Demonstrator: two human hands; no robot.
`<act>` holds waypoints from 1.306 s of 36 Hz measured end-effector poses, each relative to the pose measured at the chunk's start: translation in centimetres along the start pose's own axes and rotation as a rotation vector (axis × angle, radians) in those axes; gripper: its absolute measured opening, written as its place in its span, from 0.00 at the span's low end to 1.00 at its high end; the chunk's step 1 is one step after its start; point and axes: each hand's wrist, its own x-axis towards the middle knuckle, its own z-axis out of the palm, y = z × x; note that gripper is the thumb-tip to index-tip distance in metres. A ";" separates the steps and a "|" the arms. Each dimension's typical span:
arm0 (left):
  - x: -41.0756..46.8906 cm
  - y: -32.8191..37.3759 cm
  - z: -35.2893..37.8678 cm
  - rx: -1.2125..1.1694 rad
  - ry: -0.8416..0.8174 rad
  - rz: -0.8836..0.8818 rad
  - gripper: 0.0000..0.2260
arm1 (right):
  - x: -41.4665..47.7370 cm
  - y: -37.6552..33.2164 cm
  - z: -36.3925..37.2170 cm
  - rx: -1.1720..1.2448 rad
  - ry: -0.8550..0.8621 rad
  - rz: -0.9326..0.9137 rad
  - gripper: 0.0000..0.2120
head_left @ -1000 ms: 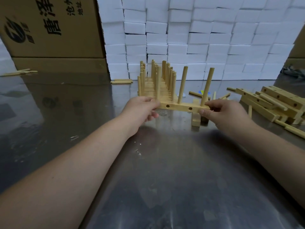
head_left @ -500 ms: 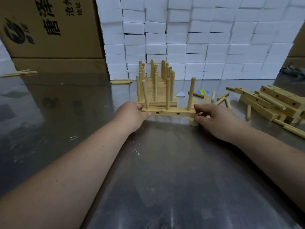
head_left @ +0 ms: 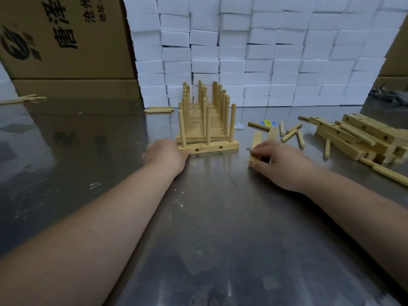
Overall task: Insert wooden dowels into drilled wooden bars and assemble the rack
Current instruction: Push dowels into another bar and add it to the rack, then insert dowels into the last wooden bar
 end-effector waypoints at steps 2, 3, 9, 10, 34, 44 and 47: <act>0.2 0.1 0.1 0.025 0.007 0.001 0.21 | 0.0 0.0 0.1 0.003 0.001 0.003 0.20; 0.3 0.1 0.2 0.045 0.013 0.002 0.22 | 0.0 0.0 0.1 0.002 -0.001 0.003 0.20; 1.4 0.5 0.6 0.132 0.013 0.006 0.24 | -0.1 0.0 0.0 -0.002 -0.002 -0.006 0.20; 1.6 0.6 0.7 0.139 0.016 0.010 0.24 | -0.2 0.0 0.0 0.002 0.001 -0.007 0.20; 1.0 1.6 0.2 0.036 0.239 0.068 0.16 | -0.3 -0.2 -0.2 0.077 0.007 0.025 0.18; -6.1 6.0 2.1 -0.151 -0.166 0.672 0.23 | -0.3 -0.3 -1.3 0.160 0.124 0.218 0.17; -6.5 6.0 2.3 -0.069 -0.207 0.784 0.23 | 0.2 1.7 -3.0 0.155 0.282 0.420 0.19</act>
